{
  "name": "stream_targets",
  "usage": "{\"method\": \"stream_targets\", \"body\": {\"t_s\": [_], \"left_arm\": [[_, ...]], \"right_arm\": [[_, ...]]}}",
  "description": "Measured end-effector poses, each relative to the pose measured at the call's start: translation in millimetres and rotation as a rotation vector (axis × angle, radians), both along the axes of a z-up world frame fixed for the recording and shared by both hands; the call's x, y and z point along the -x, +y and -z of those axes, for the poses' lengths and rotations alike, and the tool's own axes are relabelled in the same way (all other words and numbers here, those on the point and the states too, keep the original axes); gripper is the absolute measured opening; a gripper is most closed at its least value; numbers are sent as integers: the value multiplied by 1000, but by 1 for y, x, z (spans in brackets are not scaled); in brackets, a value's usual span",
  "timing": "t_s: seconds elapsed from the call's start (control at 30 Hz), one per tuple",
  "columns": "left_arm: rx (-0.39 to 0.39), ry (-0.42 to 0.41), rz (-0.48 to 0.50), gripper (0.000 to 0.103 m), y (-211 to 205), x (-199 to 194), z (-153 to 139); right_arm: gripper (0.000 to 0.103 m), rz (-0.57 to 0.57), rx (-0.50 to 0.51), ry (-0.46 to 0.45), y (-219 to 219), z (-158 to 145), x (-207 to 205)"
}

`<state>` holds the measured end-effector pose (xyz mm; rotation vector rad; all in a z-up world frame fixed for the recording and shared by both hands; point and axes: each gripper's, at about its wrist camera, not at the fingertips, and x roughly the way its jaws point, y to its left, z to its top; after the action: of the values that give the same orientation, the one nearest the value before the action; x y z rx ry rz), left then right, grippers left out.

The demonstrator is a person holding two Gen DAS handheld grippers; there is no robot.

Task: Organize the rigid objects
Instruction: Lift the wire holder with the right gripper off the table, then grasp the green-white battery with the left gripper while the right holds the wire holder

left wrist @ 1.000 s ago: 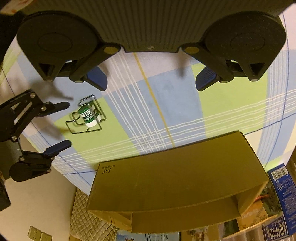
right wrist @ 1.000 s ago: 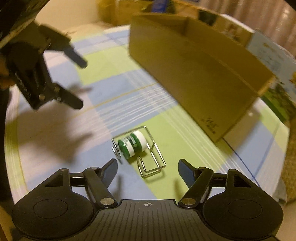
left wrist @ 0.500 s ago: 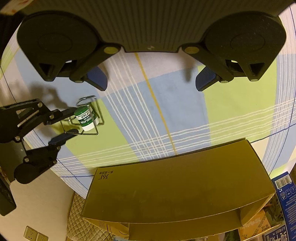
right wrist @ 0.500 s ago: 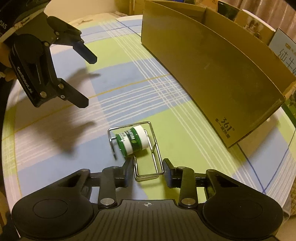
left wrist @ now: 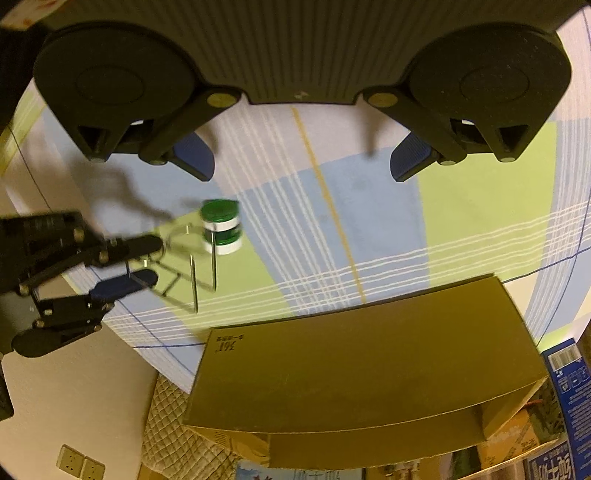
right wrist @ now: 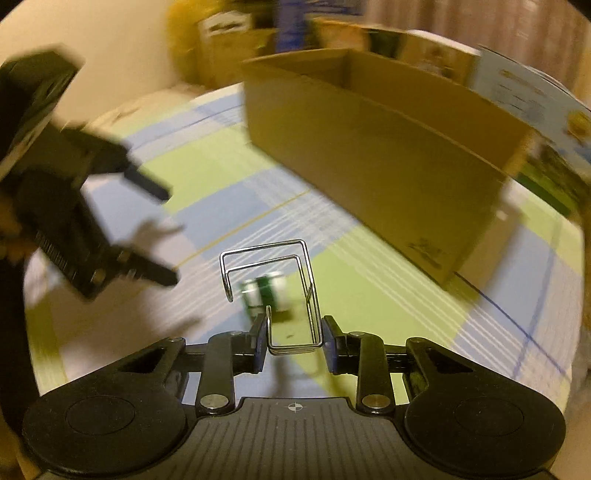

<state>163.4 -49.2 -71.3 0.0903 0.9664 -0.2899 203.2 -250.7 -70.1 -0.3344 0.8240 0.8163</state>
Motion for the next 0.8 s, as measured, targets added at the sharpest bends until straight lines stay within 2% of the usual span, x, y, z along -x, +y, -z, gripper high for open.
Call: {"method": "stream_targets", "body": {"t_s": [0.1,0.3,0.37,0.47,0.53,0.63,0.7,0.77,0.8], "left_arm": [[10,-24,30,99,-12,-6,4],[13,-69,66,79,-33,-21,14],[6,-77,74,68,-38,-25,17],[-5,-79,84,60,-43,-29,21],[-1,-73,82,49,-42,-31,23],[0,-73,75,43,-42,-33,25],[0,-67,63,37,-40,-35,27],[0,-53,53,26,-38,-36,28],[4,-48,48,25,-36,-36,27]], "right_arm": [[27,131,-14,25,-14,-2,-8],[27,305,-50,73,-35,-3,-11],[27,333,-69,84,-41,-4,-10],[27,364,-84,96,-43,-4,-10],[27,383,-96,103,-44,-4,-9],[27,402,-107,112,-45,-4,-10],[27,413,-108,115,-45,-3,-11],[27,421,-110,119,-43,-3,-11],[27,425,-113,121,-43,-3,-10]]}}
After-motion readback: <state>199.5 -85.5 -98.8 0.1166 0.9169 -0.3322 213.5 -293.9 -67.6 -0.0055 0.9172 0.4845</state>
